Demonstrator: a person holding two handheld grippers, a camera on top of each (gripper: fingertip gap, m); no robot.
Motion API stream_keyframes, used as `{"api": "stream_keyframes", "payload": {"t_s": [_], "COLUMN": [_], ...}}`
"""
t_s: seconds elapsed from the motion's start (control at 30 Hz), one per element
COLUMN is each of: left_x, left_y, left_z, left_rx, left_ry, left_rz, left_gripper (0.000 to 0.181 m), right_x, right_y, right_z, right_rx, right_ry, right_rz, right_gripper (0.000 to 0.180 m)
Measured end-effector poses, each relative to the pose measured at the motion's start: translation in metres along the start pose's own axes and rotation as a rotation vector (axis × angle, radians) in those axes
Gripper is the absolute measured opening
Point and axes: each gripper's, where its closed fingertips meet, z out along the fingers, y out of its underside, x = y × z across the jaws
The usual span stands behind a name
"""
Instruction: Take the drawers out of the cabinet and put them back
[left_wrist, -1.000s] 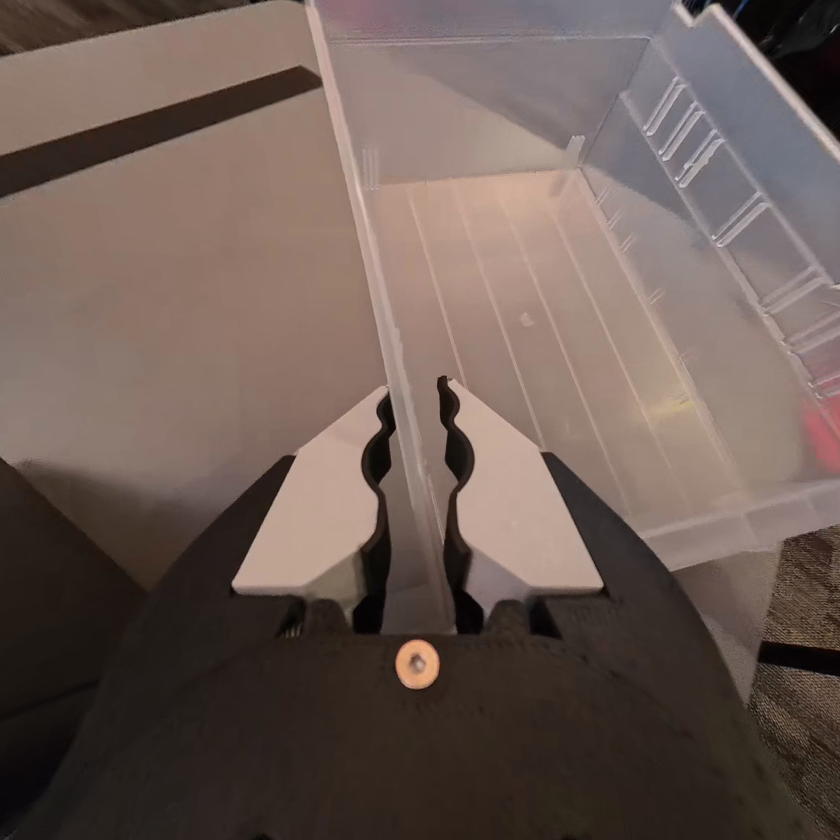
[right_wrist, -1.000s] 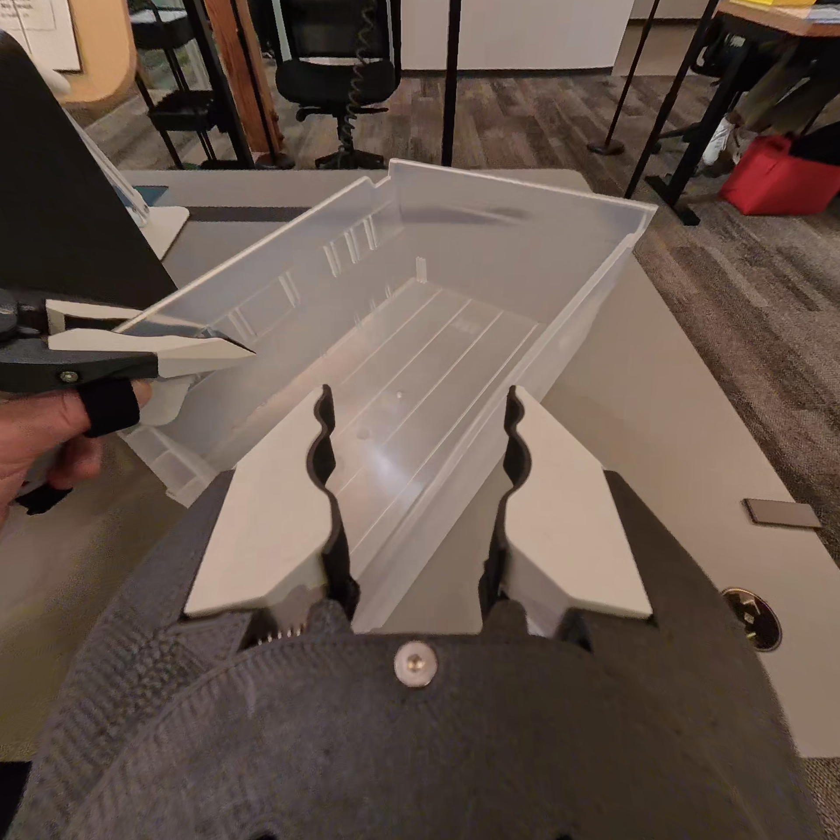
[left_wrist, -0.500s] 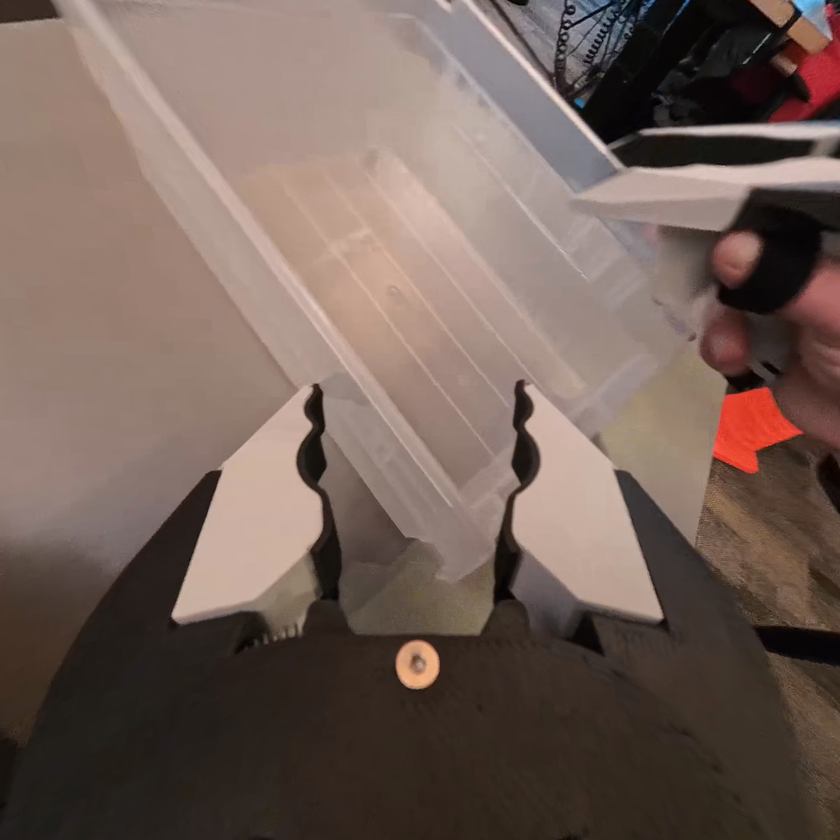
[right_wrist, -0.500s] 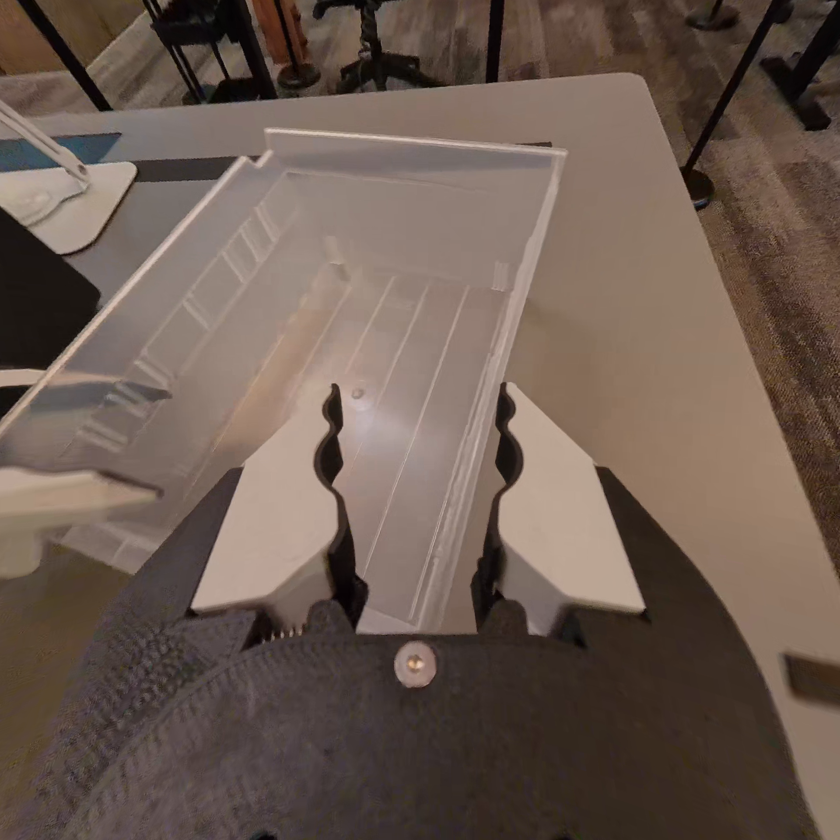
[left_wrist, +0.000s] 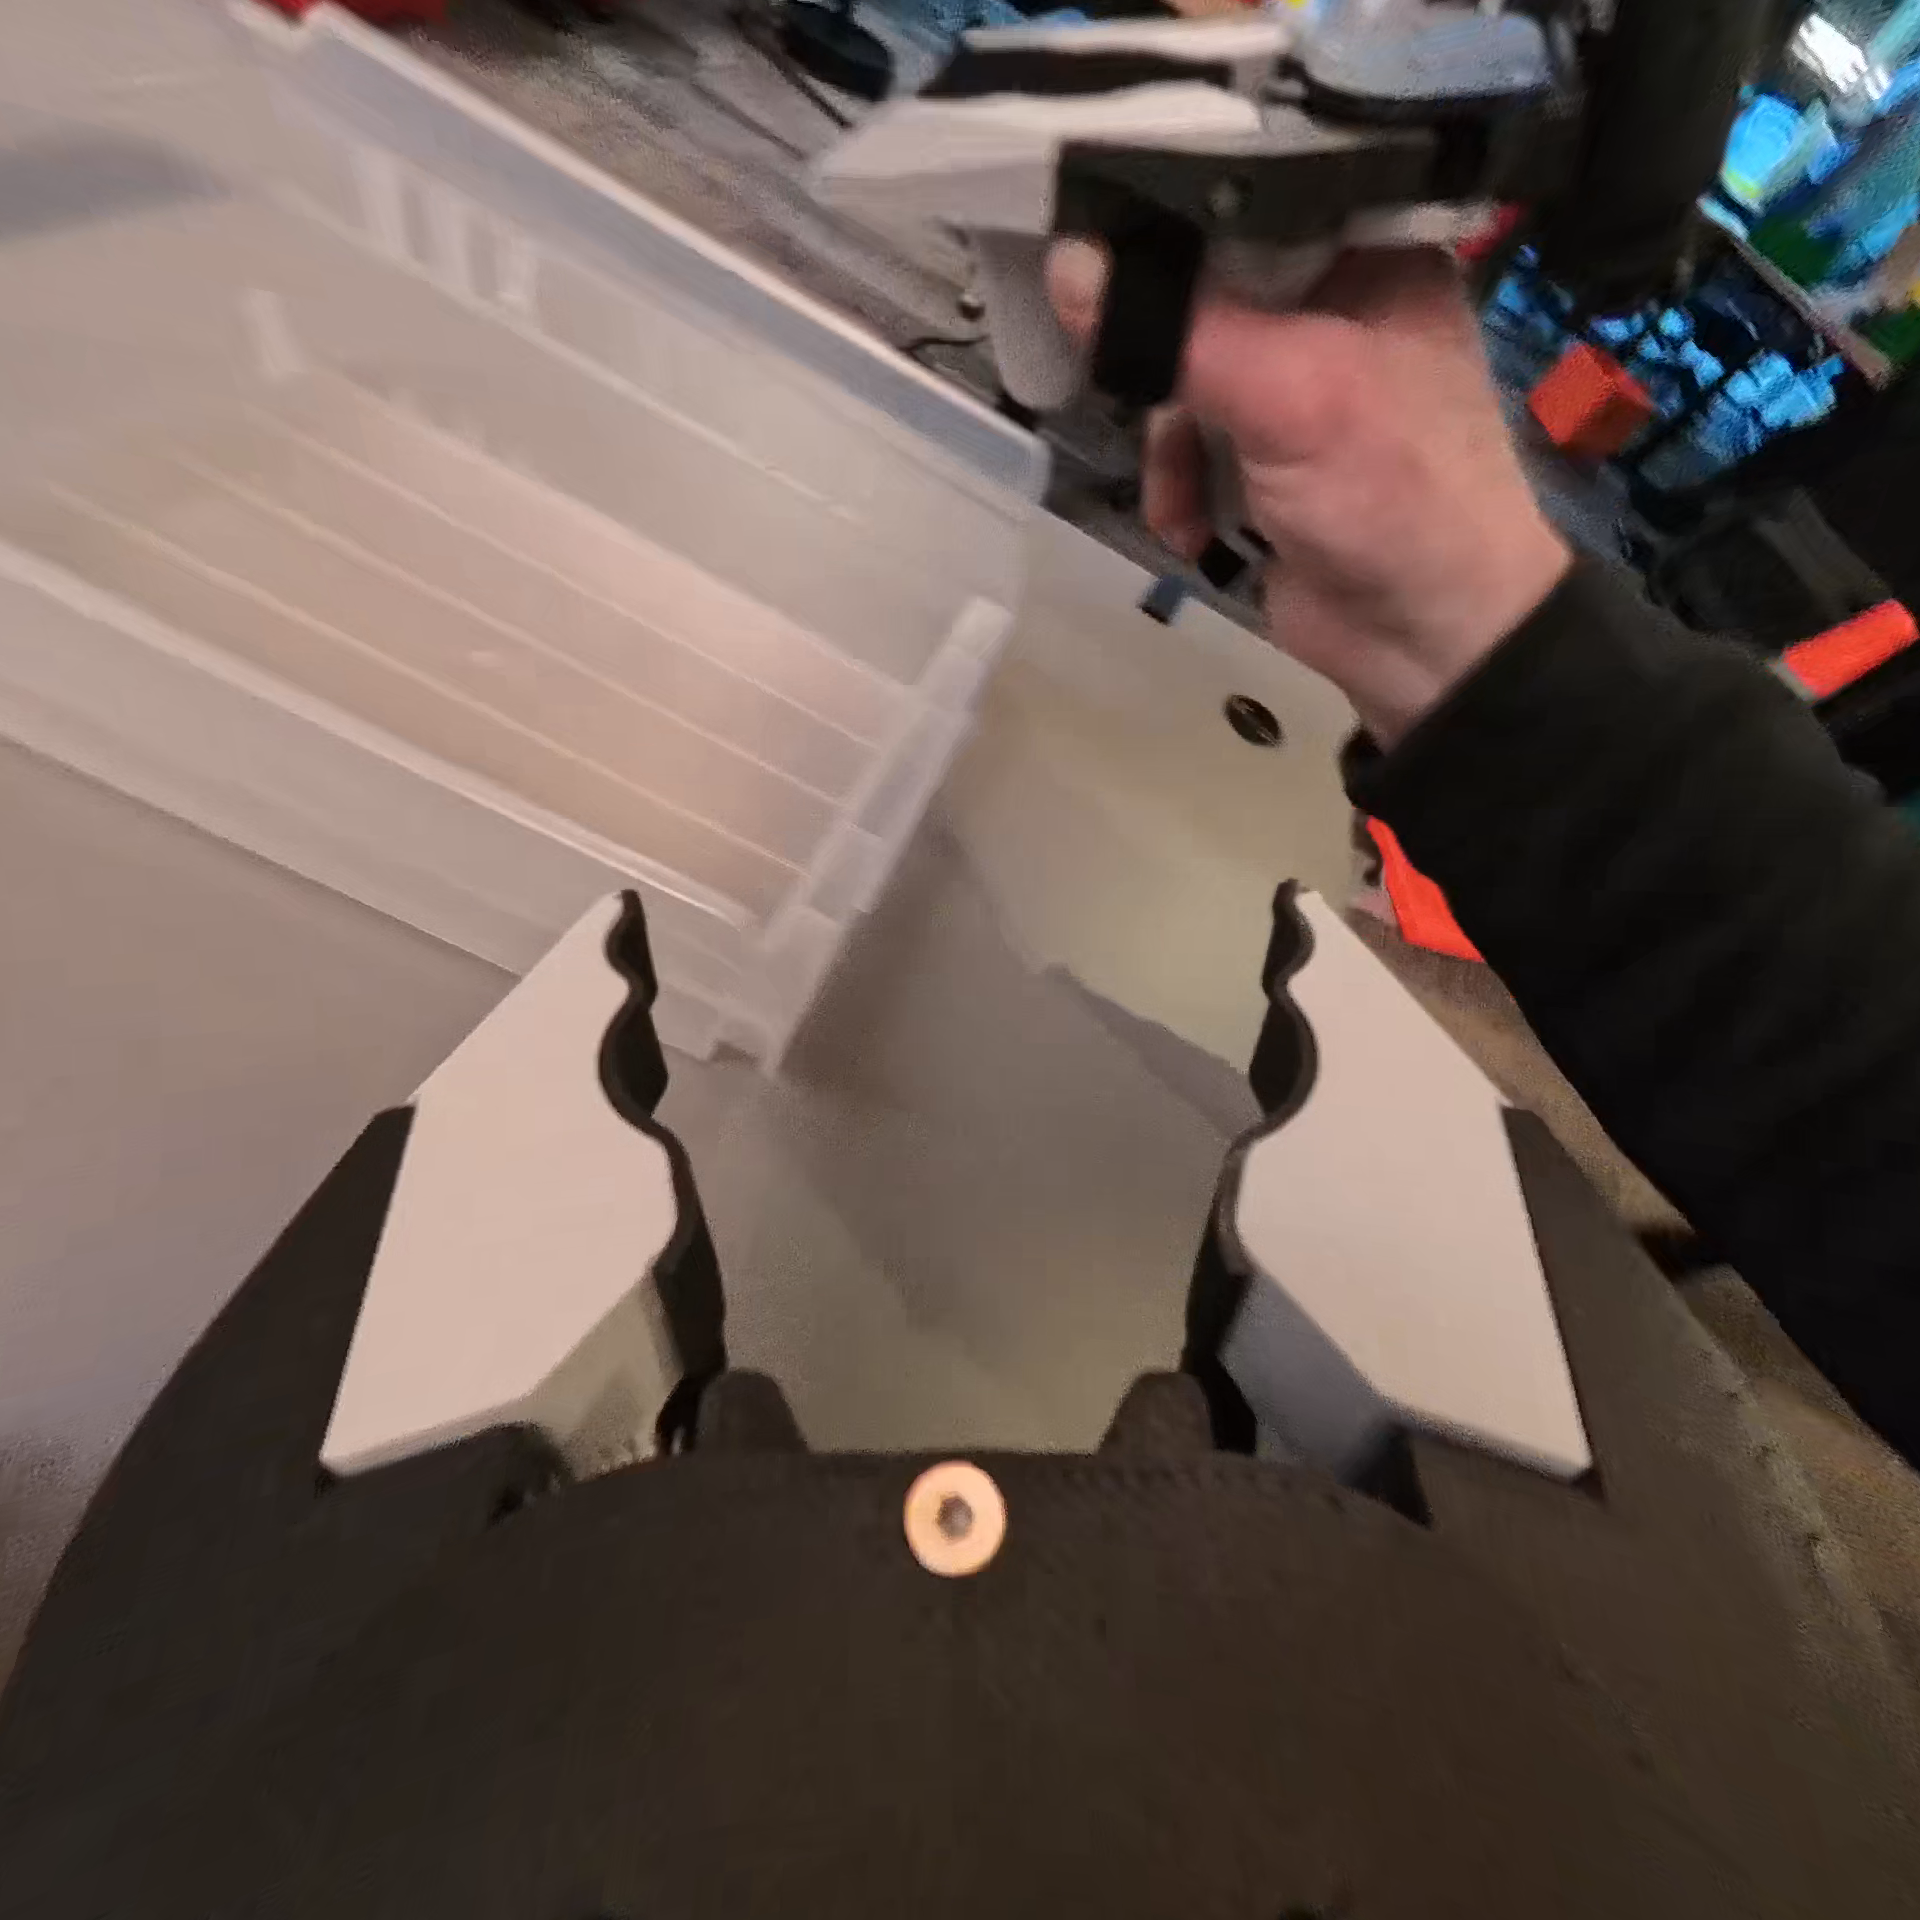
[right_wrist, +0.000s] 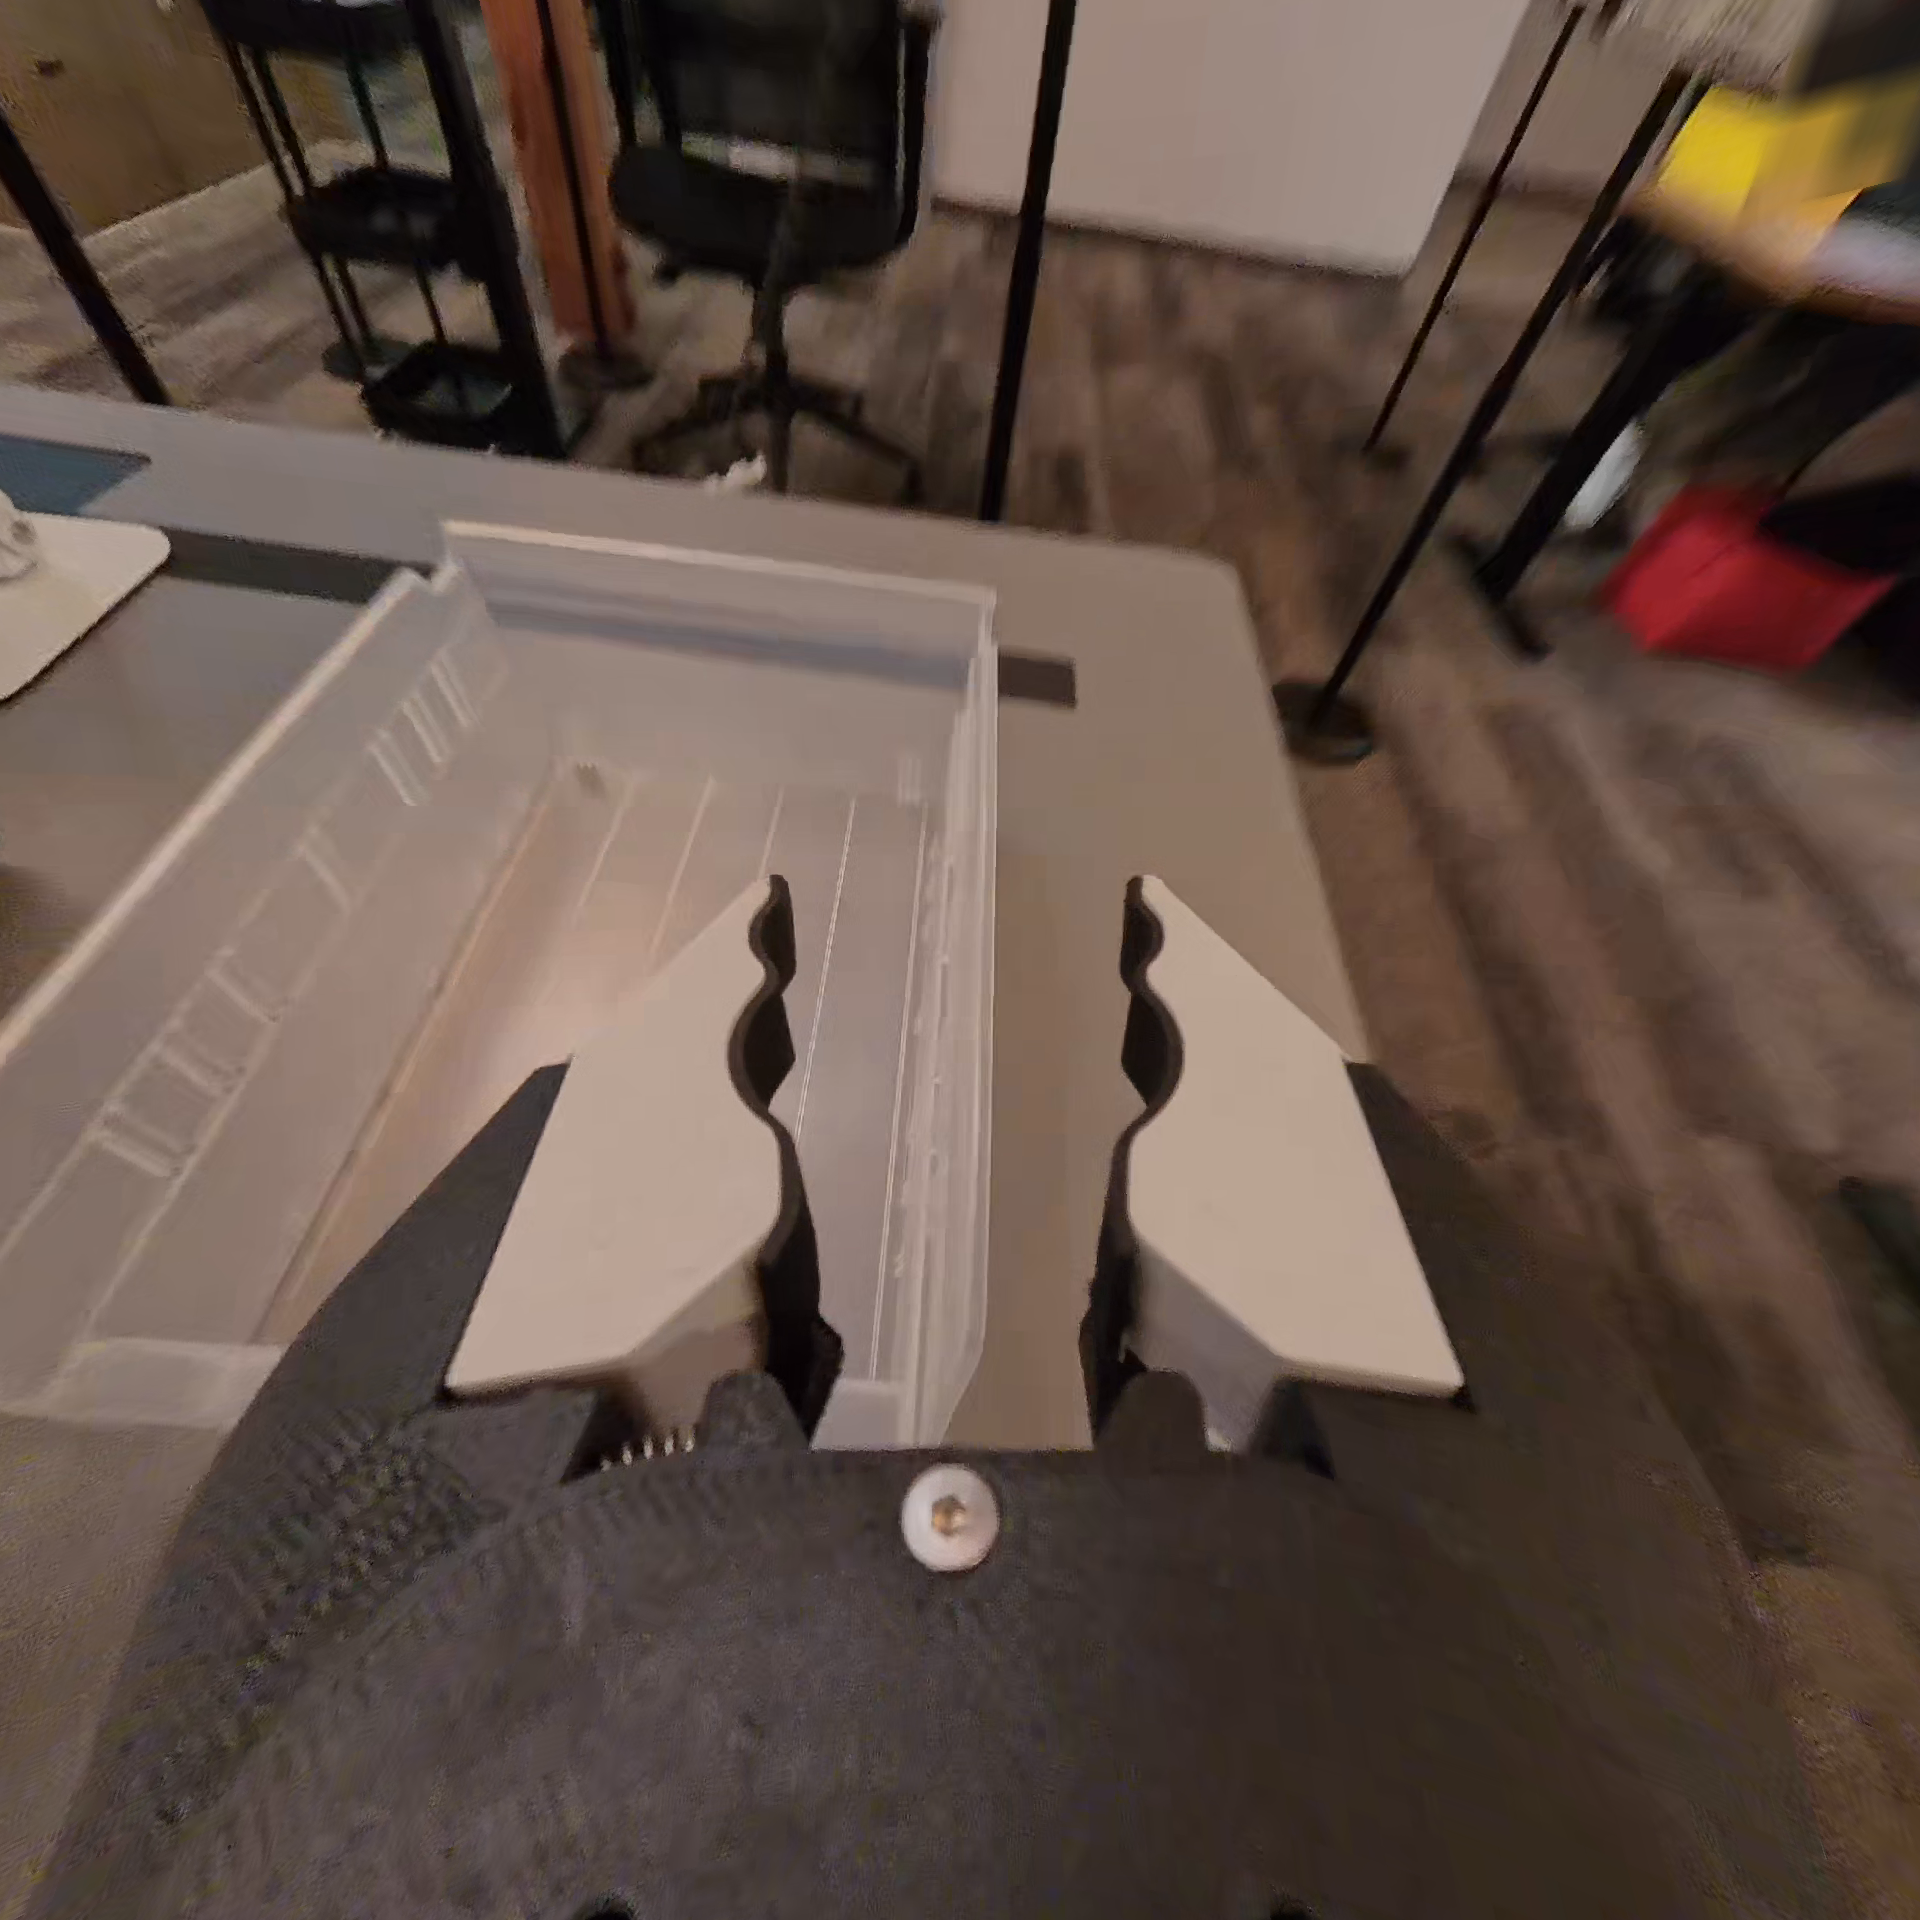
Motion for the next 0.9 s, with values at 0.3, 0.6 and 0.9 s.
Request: {"api": "stream_keyframes", "payload": {"t_s": [0.3, 0.6, 0.9], "left_x": [0.059, -0.116, -0.251], "left_y": [-0.020, 0.037, 0.212], "left_z": [-0.205, -0.486, -0.587], "left_rx": [0.099, -0.110, -0.602], "left_ry": [-0.113, -0.762, -0.743], "left_rz": [0.540, 0.502, 0.135], "left_gripper": [0.051, 0.036, 0.016], "right_x": [-0.135, -0.297, -0.430], "right_y": [-0.072, -0.080, -0.053], "right_z": [-0.107, -0.151, -0.197], "right_rx": [0.238, 0.212, 0.127], "right_ry": [-0.142, -0.393, -0.751], "right_rz": [-0.226, -0.422, -0.396], "right_gripper": [0.048, 0.045, 0.045]}}
